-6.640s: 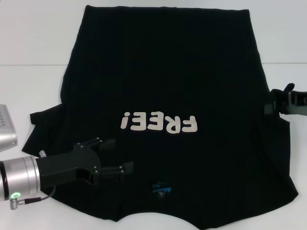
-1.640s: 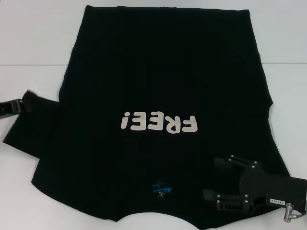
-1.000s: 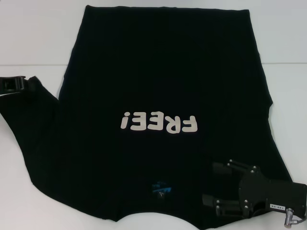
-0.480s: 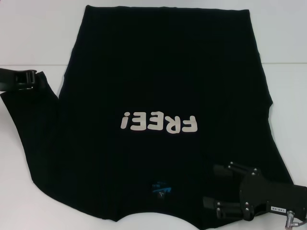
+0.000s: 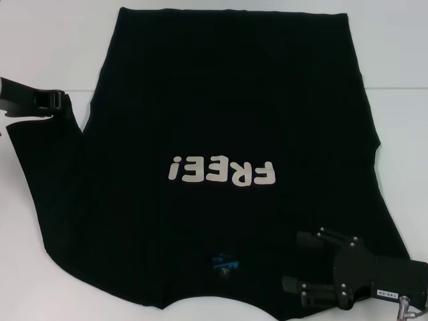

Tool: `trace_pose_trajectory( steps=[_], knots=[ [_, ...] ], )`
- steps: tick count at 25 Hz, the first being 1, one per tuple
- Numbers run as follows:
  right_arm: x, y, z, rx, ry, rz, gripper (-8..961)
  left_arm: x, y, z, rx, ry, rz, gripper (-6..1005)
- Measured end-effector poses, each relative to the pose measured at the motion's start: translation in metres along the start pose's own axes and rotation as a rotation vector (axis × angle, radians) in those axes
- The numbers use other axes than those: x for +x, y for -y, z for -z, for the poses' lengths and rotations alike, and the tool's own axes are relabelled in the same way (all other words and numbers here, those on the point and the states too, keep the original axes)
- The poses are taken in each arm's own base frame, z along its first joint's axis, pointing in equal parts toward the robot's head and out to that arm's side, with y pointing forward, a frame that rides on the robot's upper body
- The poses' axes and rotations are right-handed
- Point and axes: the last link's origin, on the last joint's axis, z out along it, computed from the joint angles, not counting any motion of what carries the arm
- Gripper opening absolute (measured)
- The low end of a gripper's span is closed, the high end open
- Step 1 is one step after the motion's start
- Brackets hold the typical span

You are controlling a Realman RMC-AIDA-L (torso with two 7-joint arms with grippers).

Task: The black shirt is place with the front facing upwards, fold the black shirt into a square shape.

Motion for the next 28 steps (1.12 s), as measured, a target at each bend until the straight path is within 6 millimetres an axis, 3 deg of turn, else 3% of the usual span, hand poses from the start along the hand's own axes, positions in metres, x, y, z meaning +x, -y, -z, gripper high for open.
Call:
trace_pose_trajectory(
  steps=[6, 17, 28],
  knots=[
    [0.0, 0.0, 0.0, 0.0, 0.001, -0.001, 925, 0.002, 0.0, 0.002, 0.006, -0.004, -0.002, 3],
    [0.0, -0.001, 0.0, -0.006, 0.005, -0.002, 925, 0.001, 0.021, 0.01, 0.06, -0.039, 0.031, 4],
    [0.001, -0.003, 0.0, -0.008, 0.006, -0.003, 925, 0.004, -0.017, 0.0, -0.1, -0.023, 0.072, 6]
  ],
)
